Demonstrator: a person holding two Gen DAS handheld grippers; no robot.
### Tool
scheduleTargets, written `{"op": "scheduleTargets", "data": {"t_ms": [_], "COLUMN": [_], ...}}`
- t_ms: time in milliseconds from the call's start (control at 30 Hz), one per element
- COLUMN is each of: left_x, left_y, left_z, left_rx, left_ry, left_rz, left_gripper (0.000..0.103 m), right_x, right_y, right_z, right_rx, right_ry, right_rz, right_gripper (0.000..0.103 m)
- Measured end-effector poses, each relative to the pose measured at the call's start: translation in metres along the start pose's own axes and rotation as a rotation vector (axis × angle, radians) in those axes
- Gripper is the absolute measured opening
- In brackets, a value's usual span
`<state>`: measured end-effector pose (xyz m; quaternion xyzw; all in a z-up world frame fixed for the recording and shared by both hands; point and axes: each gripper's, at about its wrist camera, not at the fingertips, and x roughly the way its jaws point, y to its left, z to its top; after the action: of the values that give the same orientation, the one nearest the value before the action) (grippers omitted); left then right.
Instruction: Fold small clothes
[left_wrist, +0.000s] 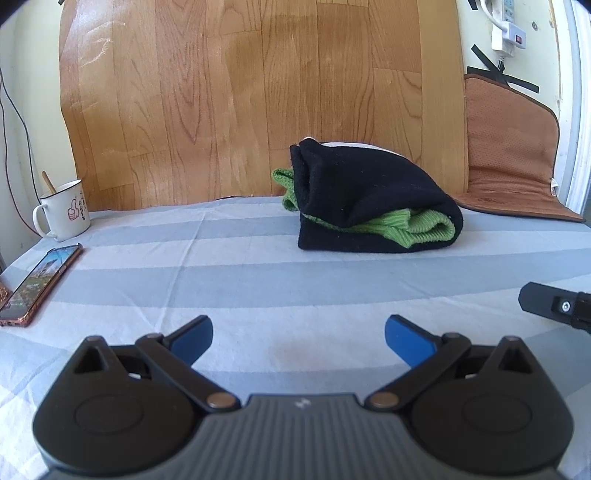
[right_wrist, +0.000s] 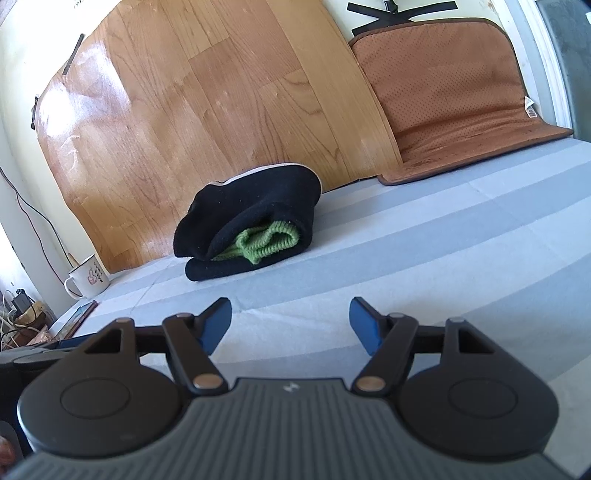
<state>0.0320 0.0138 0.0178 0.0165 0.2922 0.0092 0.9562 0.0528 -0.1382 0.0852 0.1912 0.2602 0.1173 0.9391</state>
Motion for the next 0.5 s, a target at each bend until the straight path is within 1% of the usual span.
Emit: {"op": "scheduleTargets", "data": {"t_ms": [500], "left_x": [0.0022], "left_y": [0.0033], "left_z": [0.0009], "left_rx": [-0.02], "left_ry": [0.026], "left_rz": [-0.046], "left_gripper": [0.103], "right_x": [0.001], "right_y": [0.001], "right_z": [0.0008], "right_rx": [-0.003], "right_ry": [0.006], "right_rz": [-0.007], "right_gripper": [0.073]}}
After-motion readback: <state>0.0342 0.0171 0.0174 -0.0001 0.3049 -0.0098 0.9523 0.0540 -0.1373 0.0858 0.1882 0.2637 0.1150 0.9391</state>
